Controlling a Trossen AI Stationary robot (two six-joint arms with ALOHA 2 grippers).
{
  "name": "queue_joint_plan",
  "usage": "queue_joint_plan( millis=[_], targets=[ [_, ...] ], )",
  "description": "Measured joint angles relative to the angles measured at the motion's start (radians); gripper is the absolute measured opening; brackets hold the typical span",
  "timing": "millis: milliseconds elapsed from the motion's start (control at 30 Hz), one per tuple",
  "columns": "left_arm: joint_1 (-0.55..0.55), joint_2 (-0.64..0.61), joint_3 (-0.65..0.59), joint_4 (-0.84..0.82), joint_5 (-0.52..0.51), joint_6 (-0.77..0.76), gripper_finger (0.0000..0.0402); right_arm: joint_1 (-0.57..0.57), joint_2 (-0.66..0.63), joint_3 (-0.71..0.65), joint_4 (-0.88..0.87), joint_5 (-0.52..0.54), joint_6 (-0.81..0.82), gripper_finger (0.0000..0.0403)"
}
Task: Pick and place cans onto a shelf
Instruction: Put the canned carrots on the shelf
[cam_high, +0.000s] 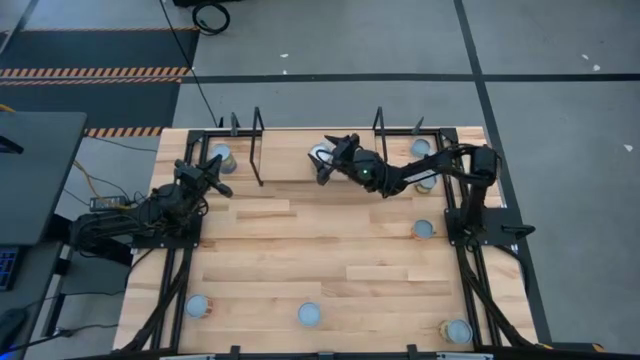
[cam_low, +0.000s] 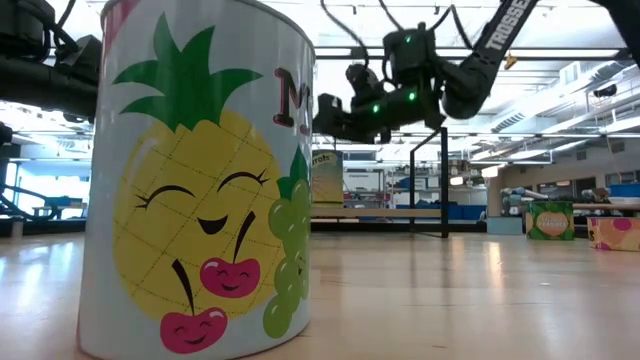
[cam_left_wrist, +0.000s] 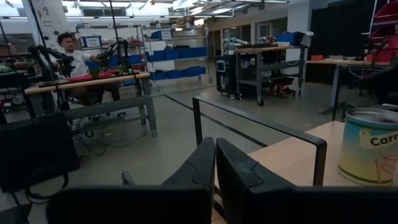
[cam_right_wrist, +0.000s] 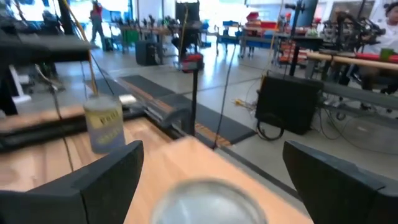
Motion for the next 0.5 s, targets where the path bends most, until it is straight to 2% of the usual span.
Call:
queue_joint_plan(
  millis=[233,500],
  targets=[
    [0.000,0.000,0.000,0.000,0.000,0.000,0.0023,0.052,-0.172,0.000,-0.128,-0.078,0.000,0.0387],
    [0.000,0.000,0.000,0.000,0.000,0.000,0.0023,0.111,-0.339,0.001,-0.608,-0.030,-0.138,0.0367]
  ],
)
